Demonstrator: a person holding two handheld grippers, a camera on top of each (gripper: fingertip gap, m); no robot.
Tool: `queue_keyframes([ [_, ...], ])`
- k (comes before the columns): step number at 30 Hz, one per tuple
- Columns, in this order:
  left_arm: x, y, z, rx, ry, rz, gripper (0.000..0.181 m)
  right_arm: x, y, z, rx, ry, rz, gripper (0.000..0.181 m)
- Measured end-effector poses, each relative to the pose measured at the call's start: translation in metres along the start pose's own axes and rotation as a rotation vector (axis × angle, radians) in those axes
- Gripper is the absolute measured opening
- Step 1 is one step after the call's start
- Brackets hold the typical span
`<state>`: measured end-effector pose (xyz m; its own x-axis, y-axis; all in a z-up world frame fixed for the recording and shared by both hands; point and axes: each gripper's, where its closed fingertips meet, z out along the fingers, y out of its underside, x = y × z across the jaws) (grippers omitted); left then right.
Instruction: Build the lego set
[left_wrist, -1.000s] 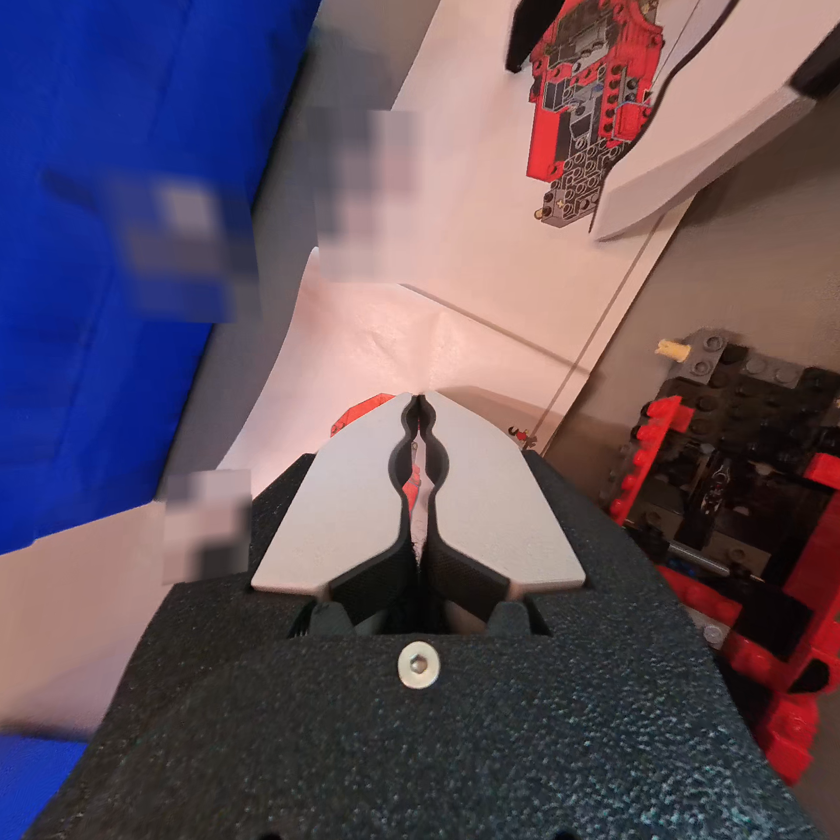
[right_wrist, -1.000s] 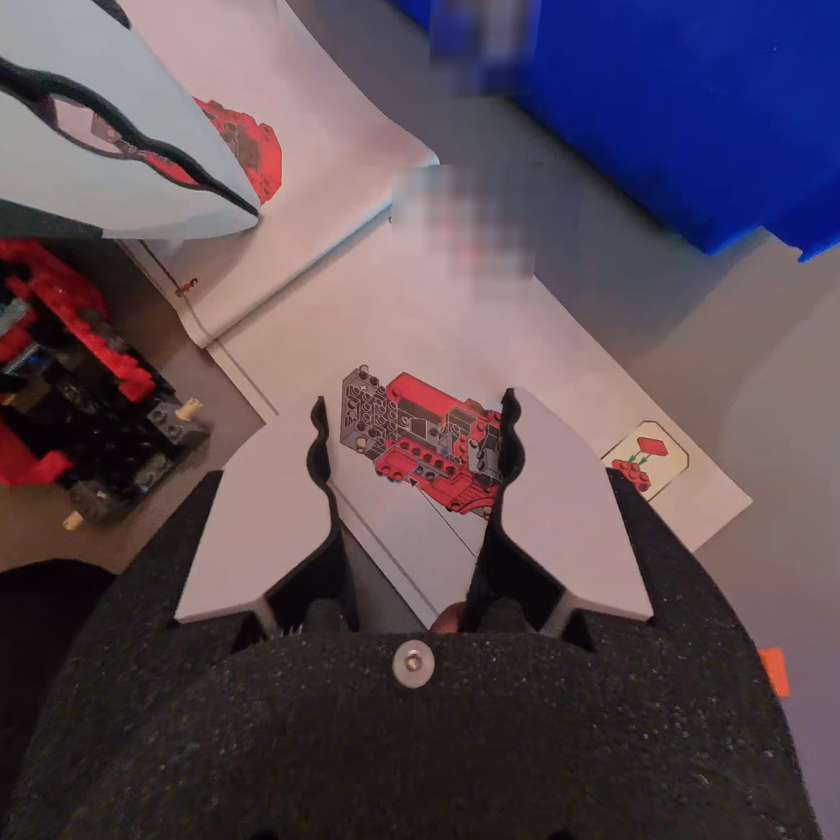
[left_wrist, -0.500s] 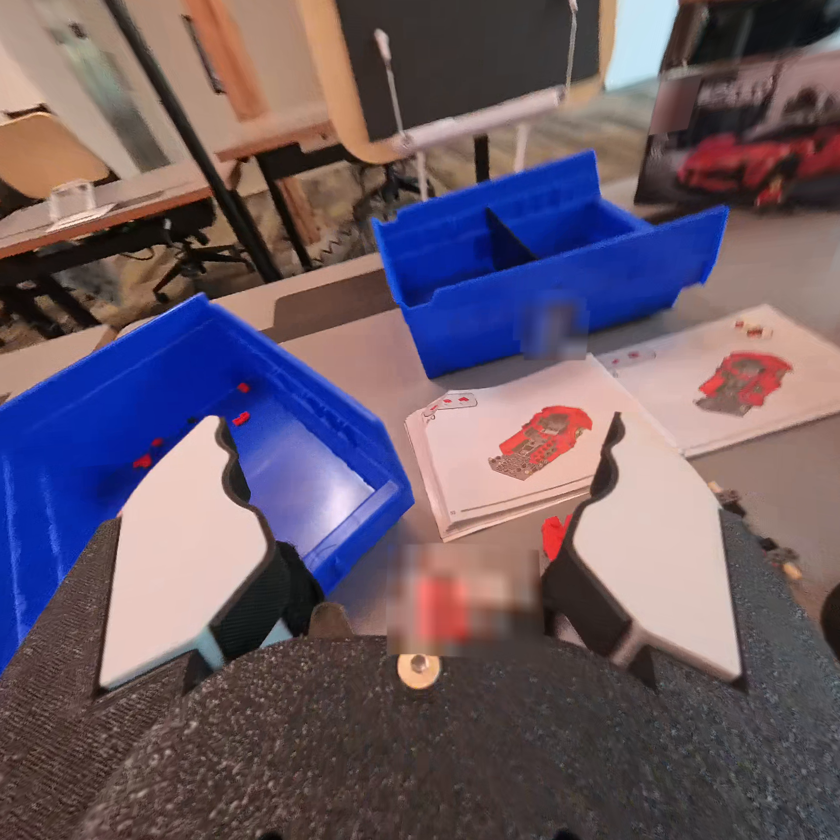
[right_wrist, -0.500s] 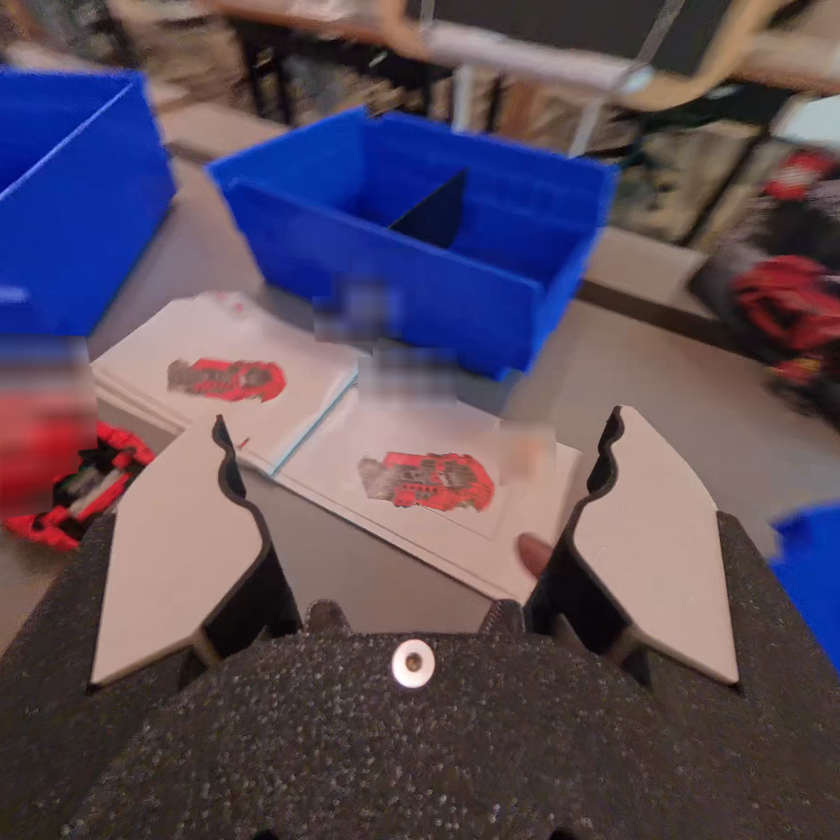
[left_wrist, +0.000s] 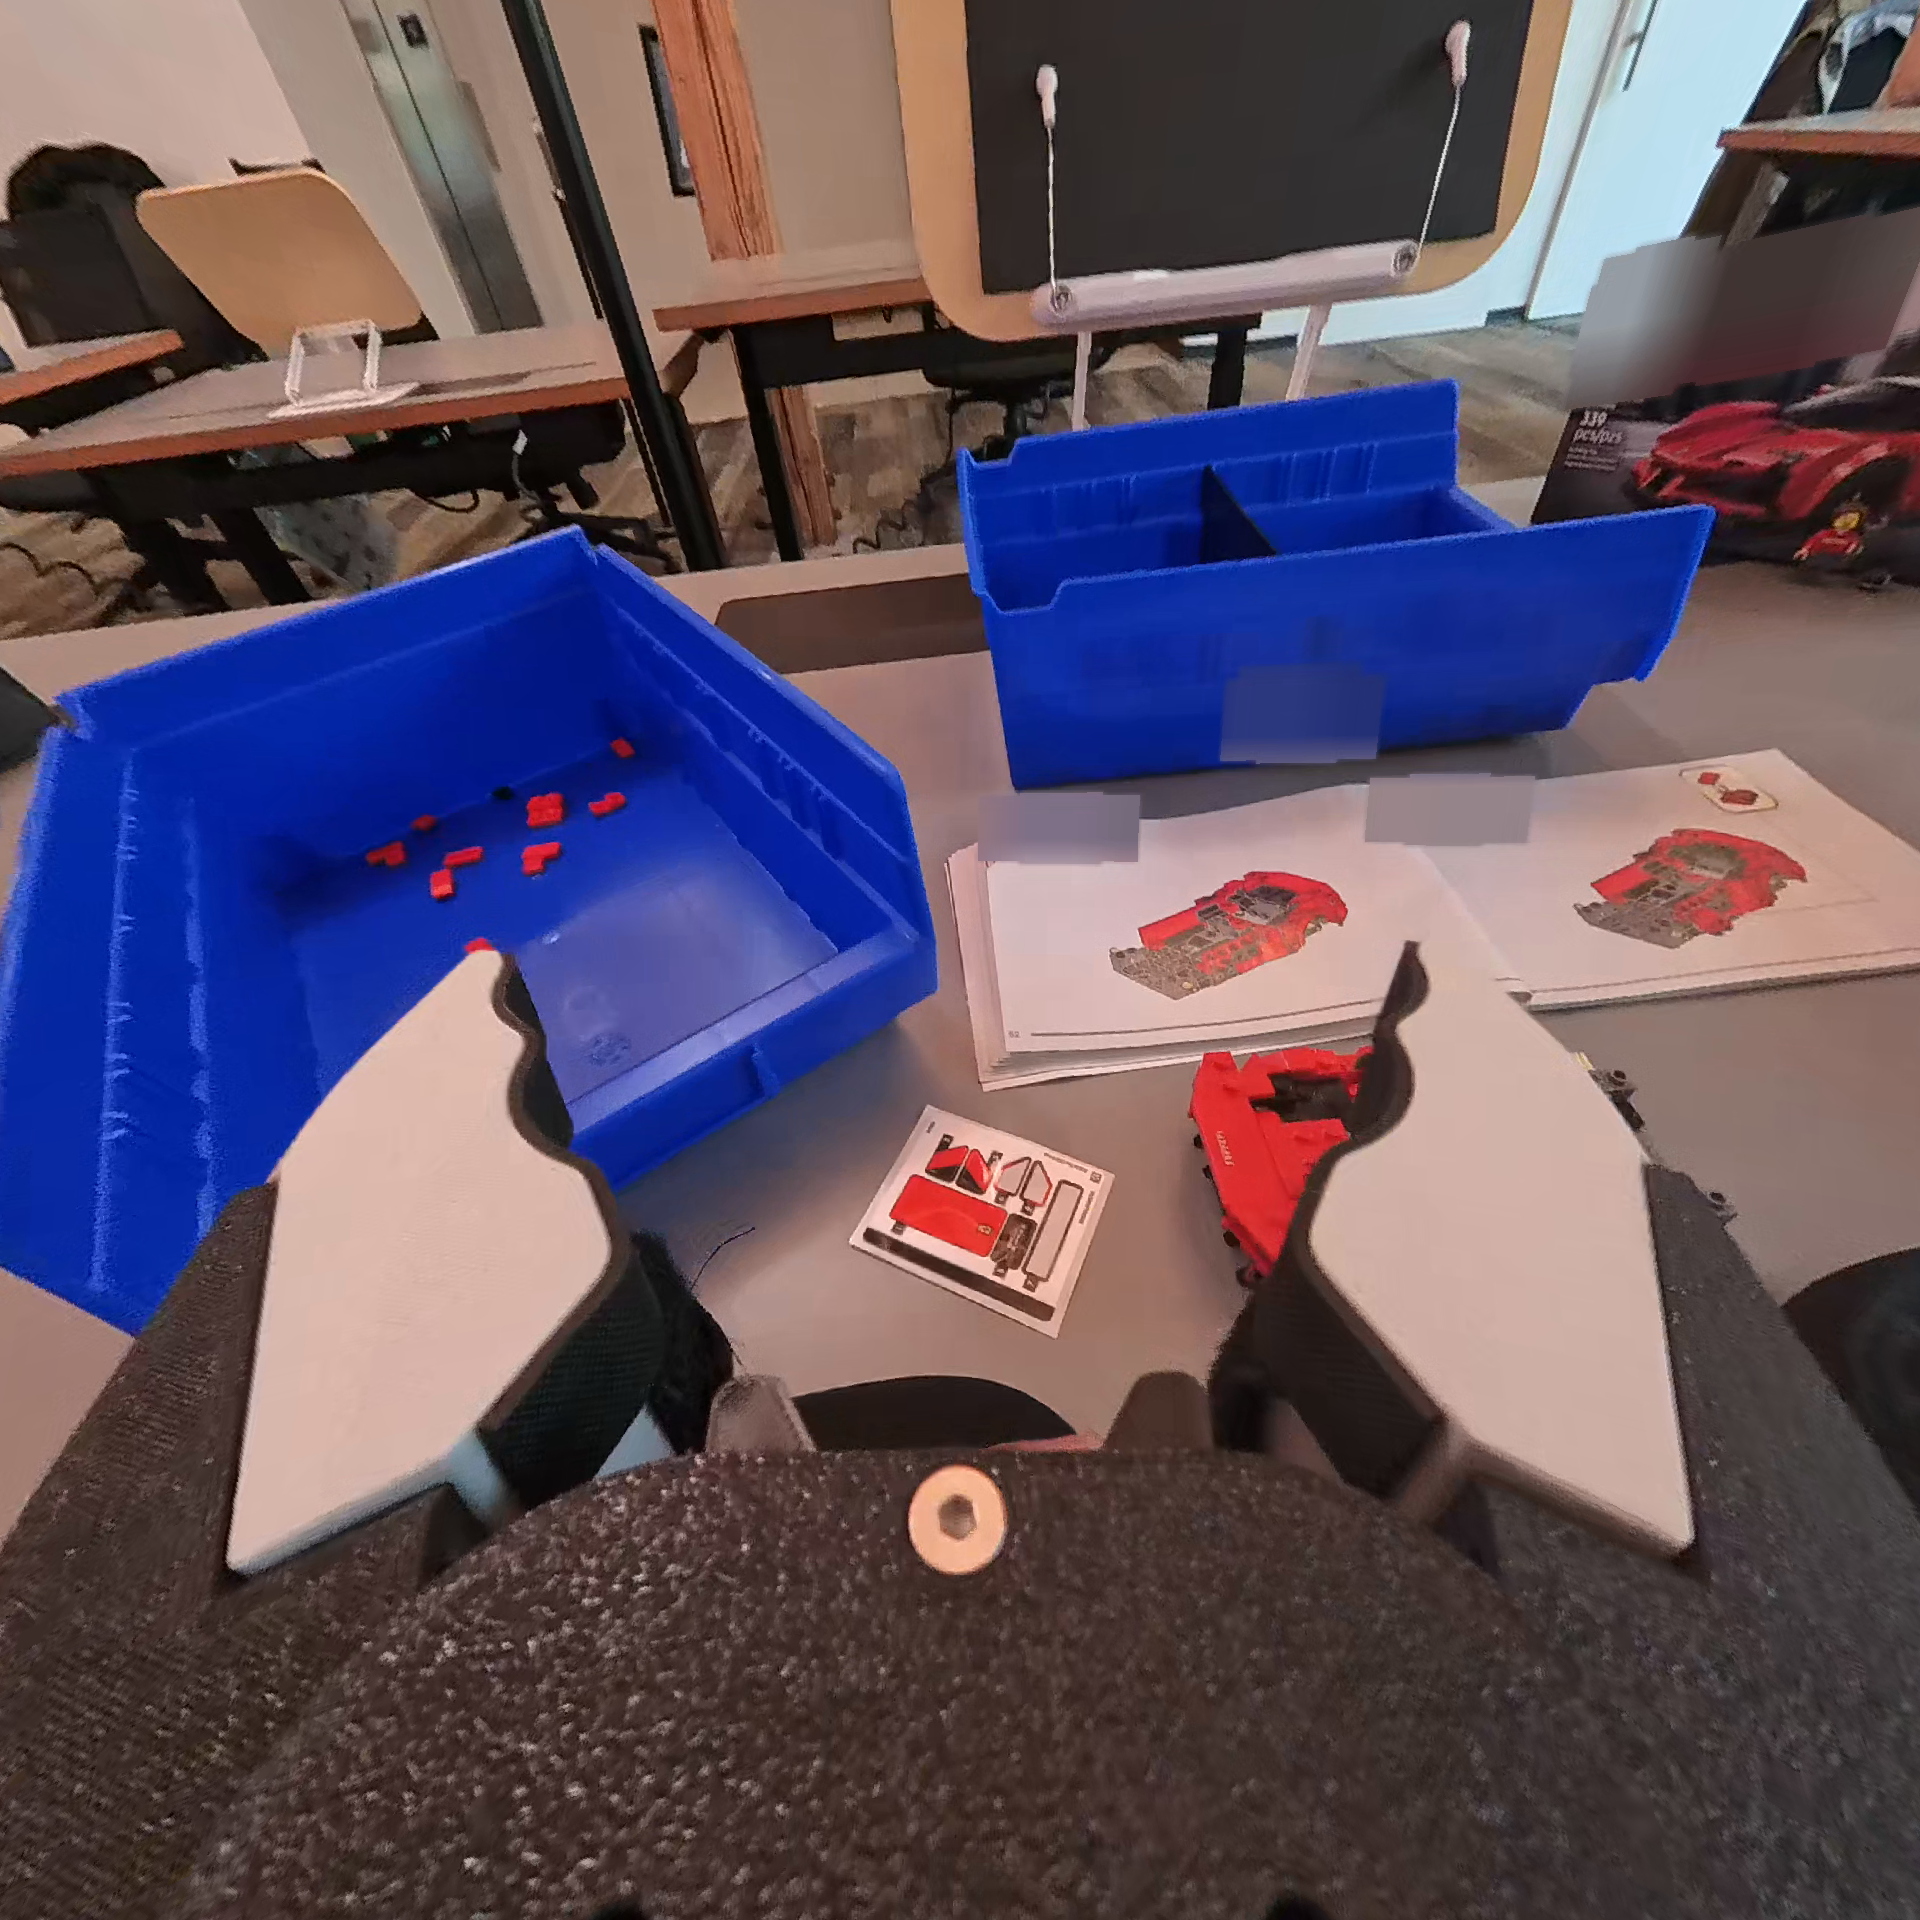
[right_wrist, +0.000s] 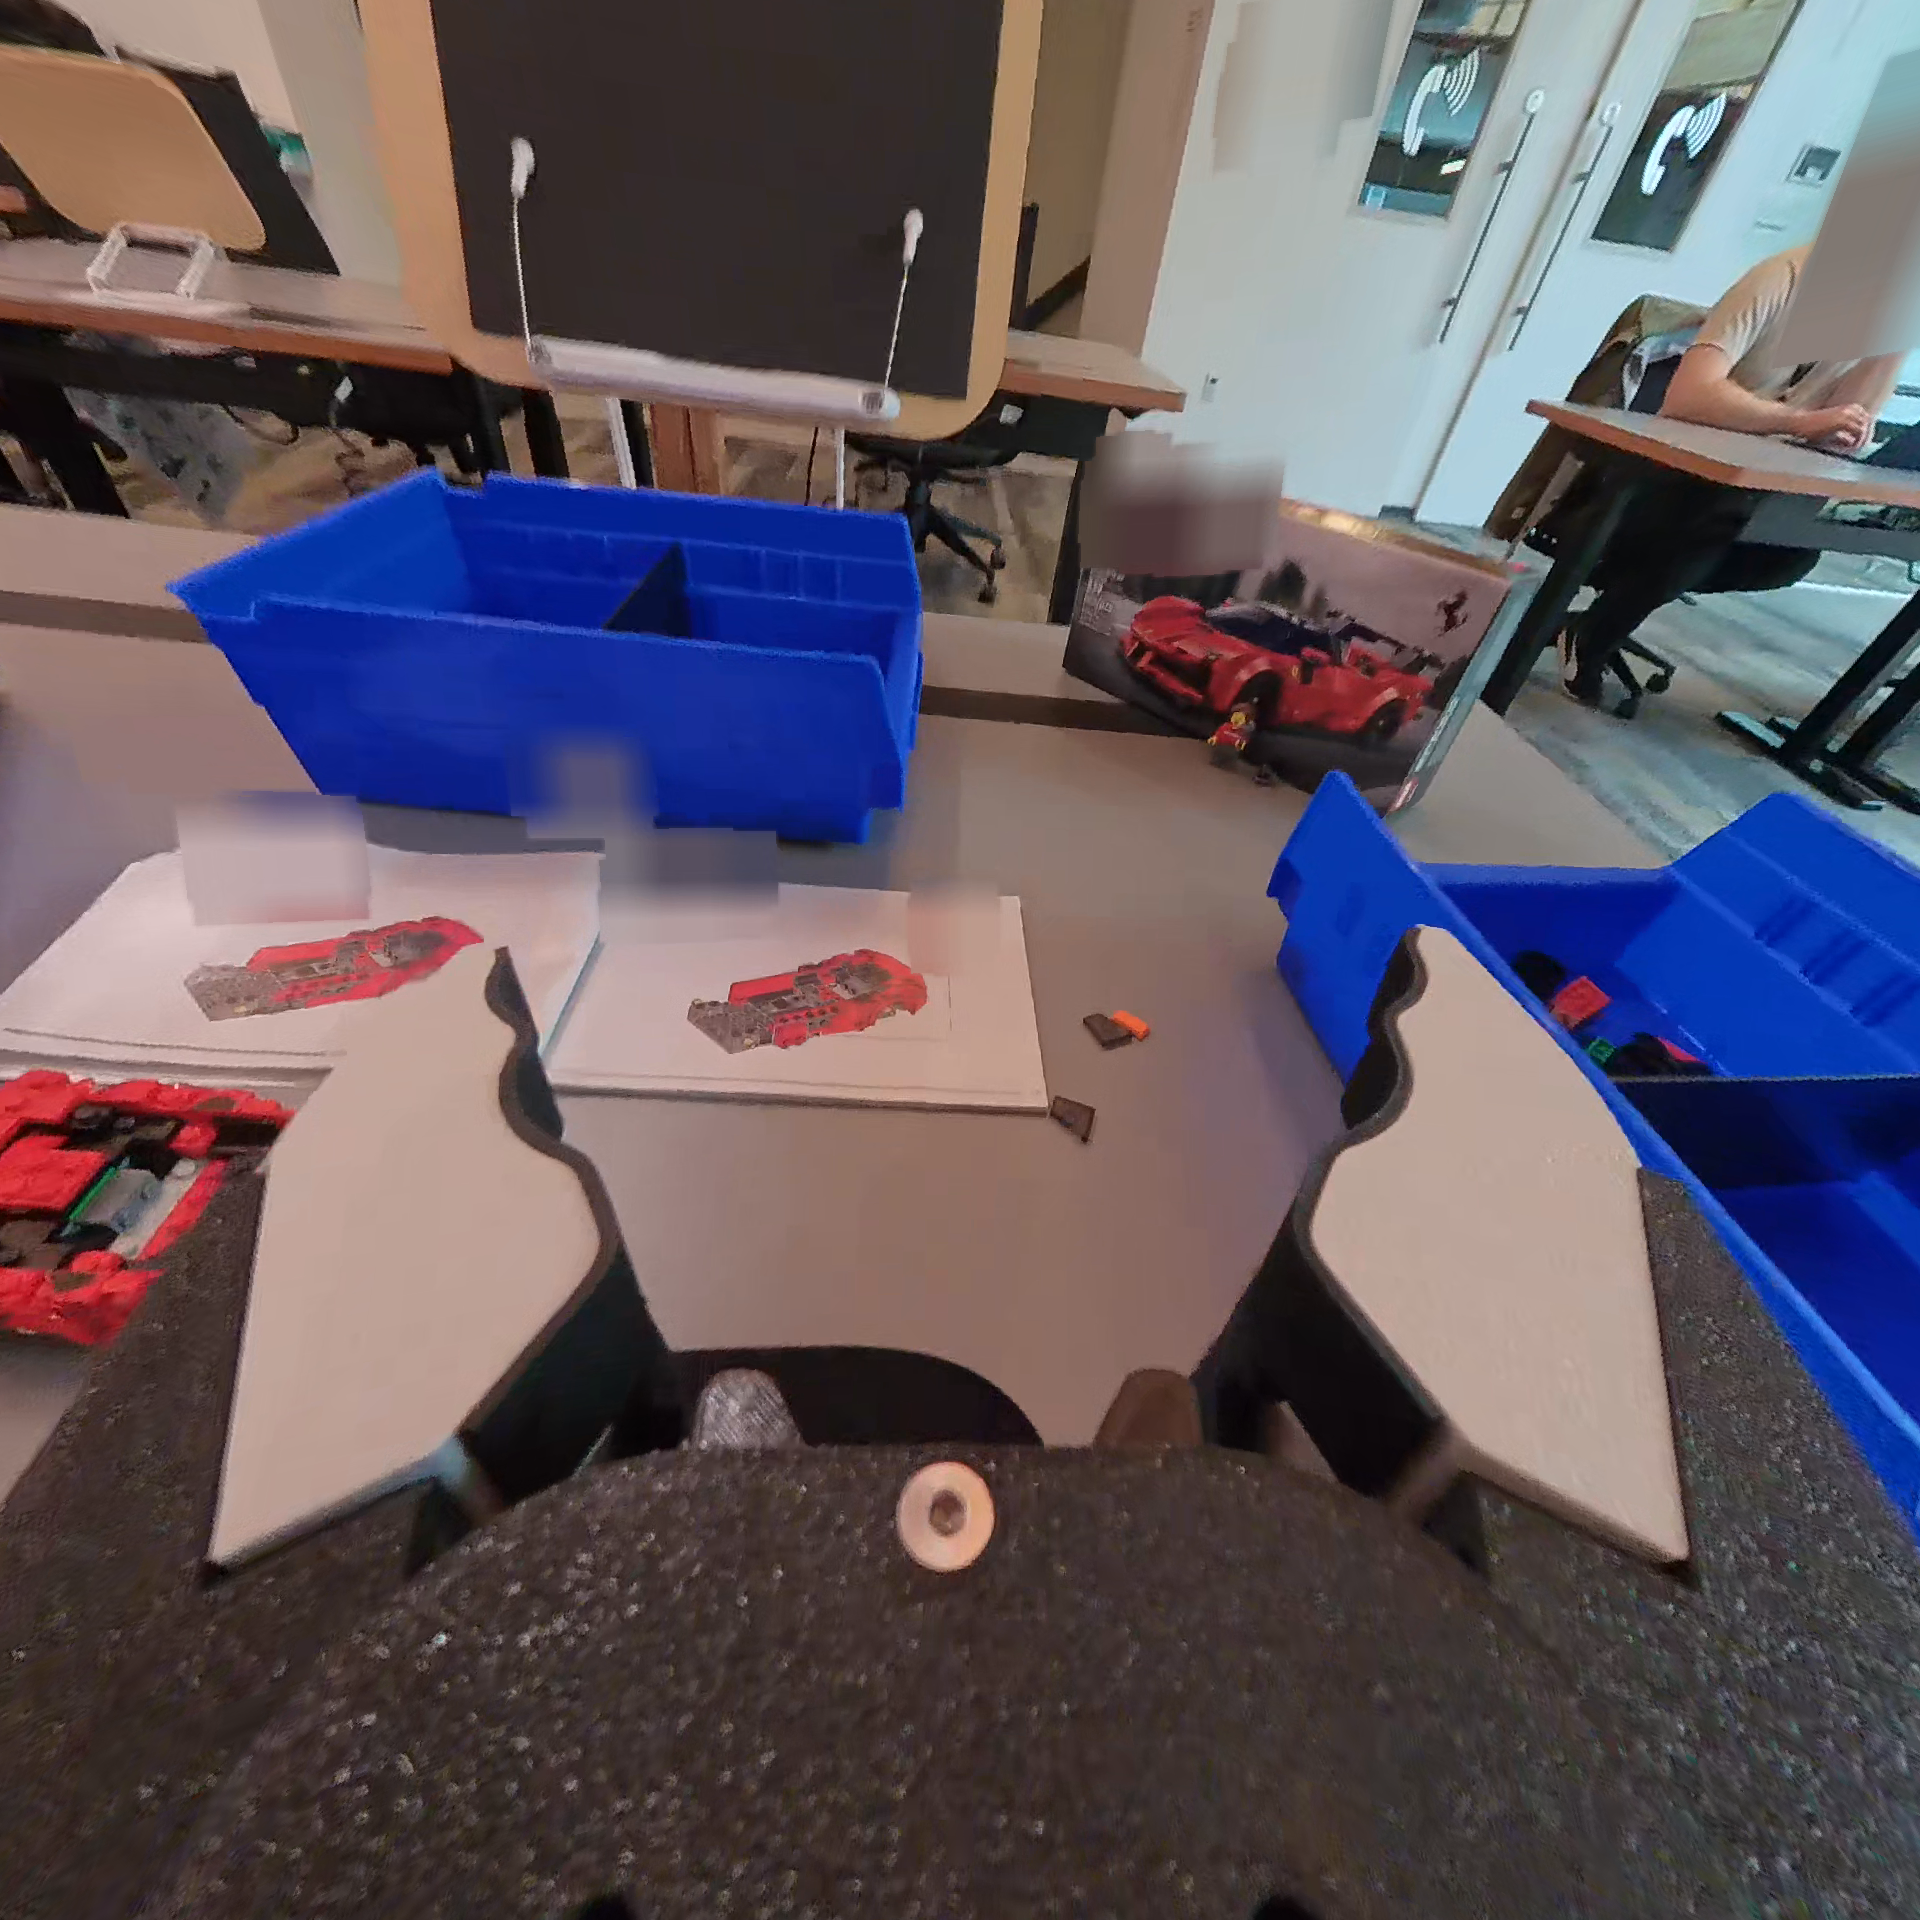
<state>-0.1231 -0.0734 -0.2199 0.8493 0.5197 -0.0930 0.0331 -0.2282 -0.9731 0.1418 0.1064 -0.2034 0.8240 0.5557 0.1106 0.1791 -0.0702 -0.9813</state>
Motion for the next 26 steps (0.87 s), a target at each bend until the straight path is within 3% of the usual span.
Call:
queue_keyframes([
  [3, 0.003, 0.0, 0.005, -0.01, 0.006, 0.002, 0.146, -0.007, 0.007, 0.003, -0.043, -0.009, -0.037, 0.146],
  [4, 0.003, -0.001, 0.006, -0.006, 0.01, 0.012, 0.137, -0.01, 0.006, 0.003, -0.038, -0.014, -0.044, 0.146],
  [5, 0.008, -0.003, 0.006, 0.008, 0.037, 0.038, 0.07, -0.017, 0.002, 0.0, -0.021, -0.05, -0.044, 0.138],
  [6, 0.014, -0.007, 0.004, 0.052, 0.078, 0.07, 0.0, -0.034, -0.005, -0.008, 0.023, -0.146, -0.051, 0.091],
  [7, 0.016, -0.01, 0.005, 0.077, 0.087, 0.082, 0.0, -0.059, -0.017, -0.022, 0.099, -0.299, -0.065, 0.016],
  [8, 0.018, -0.008, 0.008, 0.054, 0.082, 0.107, 0.0, -0.085, -0.028, -0.039, 0.166, -0.435, -0.058, 0.0],
  [13, 0.019, 0.004, 0.024, -0.025, -0.005, 0.251, 0.0, -0.212, -0.049, -0.14, 0.323, -0.921, -0.241, 0.0],
  [15, 0.018, 0.01, 0.028, -0.056, -0.043, 0.318, 0.0, -0.242, -0.047, -0.164, 0.342, -0.991, -0.349, 0.0],
  [19, 0.019, 0.018, 0.029, -0.092, -0.068, 0.395, 0.0, -0.267, -0.03, -0.169, 0.285, -1.018, -0.473, 0.0],
  [26, 0.015, 0.017, 0.026, -0.09, -0.122, 0.461, 0.0, -0.274, -0.02, -0.162, 0.242, -1.013, -0.509, 0.0],
])
